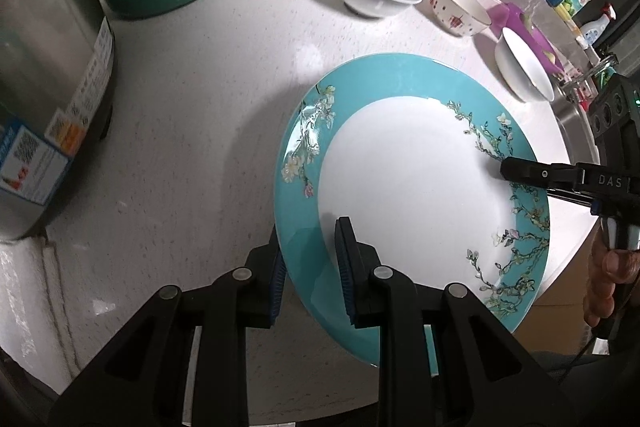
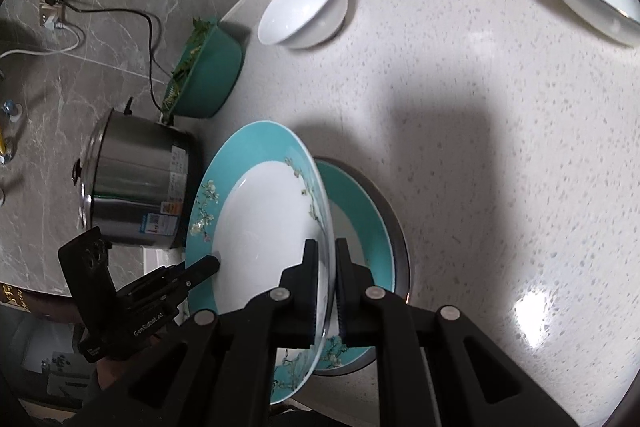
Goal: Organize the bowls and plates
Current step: 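Carry the large teal-rimmed plate with both tools over the plate stack, then lower the large plate onto the plate stack and open both tools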
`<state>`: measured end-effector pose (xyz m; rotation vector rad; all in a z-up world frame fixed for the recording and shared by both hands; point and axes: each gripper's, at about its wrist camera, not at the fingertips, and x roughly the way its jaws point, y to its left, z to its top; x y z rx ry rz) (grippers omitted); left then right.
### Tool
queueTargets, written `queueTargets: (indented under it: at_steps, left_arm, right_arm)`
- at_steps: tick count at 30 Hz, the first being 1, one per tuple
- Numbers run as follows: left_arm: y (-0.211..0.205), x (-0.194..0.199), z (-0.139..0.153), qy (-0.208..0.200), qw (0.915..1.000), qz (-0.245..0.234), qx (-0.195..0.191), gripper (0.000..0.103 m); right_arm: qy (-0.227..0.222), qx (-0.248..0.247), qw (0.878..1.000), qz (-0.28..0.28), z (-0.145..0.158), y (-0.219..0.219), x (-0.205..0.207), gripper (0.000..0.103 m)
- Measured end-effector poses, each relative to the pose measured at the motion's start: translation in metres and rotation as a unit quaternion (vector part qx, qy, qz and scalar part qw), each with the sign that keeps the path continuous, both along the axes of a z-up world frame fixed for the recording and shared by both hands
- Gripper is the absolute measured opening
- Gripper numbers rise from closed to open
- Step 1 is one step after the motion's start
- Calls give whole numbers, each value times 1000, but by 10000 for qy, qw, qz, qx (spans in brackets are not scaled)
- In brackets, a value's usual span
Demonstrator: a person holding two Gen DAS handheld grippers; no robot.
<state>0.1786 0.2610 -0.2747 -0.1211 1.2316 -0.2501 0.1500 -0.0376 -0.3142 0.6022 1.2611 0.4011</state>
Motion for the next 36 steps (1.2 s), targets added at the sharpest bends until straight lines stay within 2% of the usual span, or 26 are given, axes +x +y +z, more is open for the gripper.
queueTargets:
  at_steps: [8, 17, 22, 26, 29, 34, 36]
  left_arm:
    - [-2, -12, -20, -74, 9999, -85, 71, 21]
    - [-10, -5, -26, -213, 9994, -99, 237, 22]
    - [-8, -5, -27, -264, 9992, -75, 298, 23]
    - [-9, -4, -29, -316, 9990, -27, 305, 24]
    - [-10, -3, -29, -348, 9989, -9, 327, 25]
    - [-14, -3, -29, -432, 9983, -30, 400, 31]
    - [-16, -3, -30, -450, 9982, -46, 394, 37]
  right_arm:
    - [-193, -498, 9985, 100, -12, 8, -10, 12]
    - [-571, -1165, 9909, 371, -17, 17, -16, 13]
    - [-893, -1695, 9793, 653, -12, 30, -19, 16]
    - [-1203, -2295, 9611, 961, -8, 45, -24, 22]
    - [-1308, -2500, 9540, 1016, -7, 49, -25, 24]
    - [-1409, -2888, 9407, 1092, -6, 57, -29, 28]
    - [-1432, -2994, 9369, 1103, -6, 58, -31, 30]
